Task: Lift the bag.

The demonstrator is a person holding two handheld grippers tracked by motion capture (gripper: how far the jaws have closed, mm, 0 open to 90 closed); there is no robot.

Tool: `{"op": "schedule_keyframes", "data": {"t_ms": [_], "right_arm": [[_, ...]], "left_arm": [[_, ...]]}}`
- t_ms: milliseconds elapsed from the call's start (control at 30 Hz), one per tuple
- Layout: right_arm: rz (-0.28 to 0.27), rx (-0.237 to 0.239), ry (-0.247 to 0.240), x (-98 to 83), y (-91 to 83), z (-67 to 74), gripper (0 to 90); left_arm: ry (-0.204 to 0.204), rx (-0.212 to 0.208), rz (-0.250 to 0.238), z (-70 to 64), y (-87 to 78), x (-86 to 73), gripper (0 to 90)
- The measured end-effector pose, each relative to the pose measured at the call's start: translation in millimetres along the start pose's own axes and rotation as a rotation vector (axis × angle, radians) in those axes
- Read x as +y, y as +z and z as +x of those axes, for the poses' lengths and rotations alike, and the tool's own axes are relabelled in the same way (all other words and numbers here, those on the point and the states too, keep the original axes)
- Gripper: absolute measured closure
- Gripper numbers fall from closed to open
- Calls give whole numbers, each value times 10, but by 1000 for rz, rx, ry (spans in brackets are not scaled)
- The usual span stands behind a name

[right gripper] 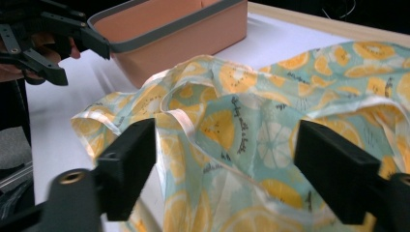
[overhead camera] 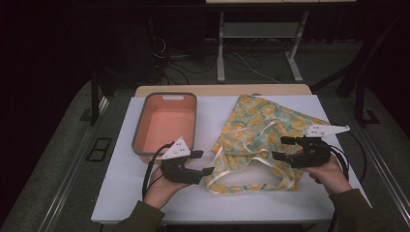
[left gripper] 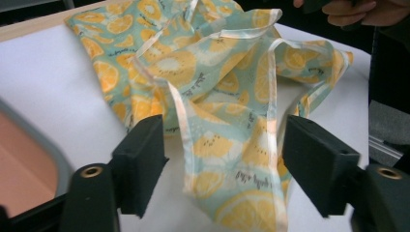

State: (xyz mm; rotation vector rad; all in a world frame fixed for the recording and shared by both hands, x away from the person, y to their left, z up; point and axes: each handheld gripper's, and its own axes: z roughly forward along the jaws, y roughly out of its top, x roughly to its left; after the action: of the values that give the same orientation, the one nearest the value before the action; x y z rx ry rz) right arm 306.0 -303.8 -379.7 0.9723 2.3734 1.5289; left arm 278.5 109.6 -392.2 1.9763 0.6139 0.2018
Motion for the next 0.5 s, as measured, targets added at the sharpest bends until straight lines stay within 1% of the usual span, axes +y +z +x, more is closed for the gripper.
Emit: {"op": "schedule_keyframes", "data": {"t_ms": [67,133,267,333,400,467,500], "right_arm": [[-2,0,-6,-50,-38,30,191],[-4,-14,-16,-101,-75,60,186],[1,-11,-29,-204,-143,106,173],[8,-25,-39,-260,-167,122,159],[11,-31,-28,-330,-197,116,159],[19,-41,-24,-403,-208,112,156],[26,-45,-21,-440,-210,111,138]], "left_arm": [[4,11,3,5,-54,-43,256],[4,18,3,12,-111,-96,241],[8,31,8,29,-197,-192,196],[-2,29,8,45,-232,-253,172],[2,32,9,55,-255,-300,148],[5,44,12,71,-277,-343,136],[-2,47,10,84,-286,-364,132]]}}
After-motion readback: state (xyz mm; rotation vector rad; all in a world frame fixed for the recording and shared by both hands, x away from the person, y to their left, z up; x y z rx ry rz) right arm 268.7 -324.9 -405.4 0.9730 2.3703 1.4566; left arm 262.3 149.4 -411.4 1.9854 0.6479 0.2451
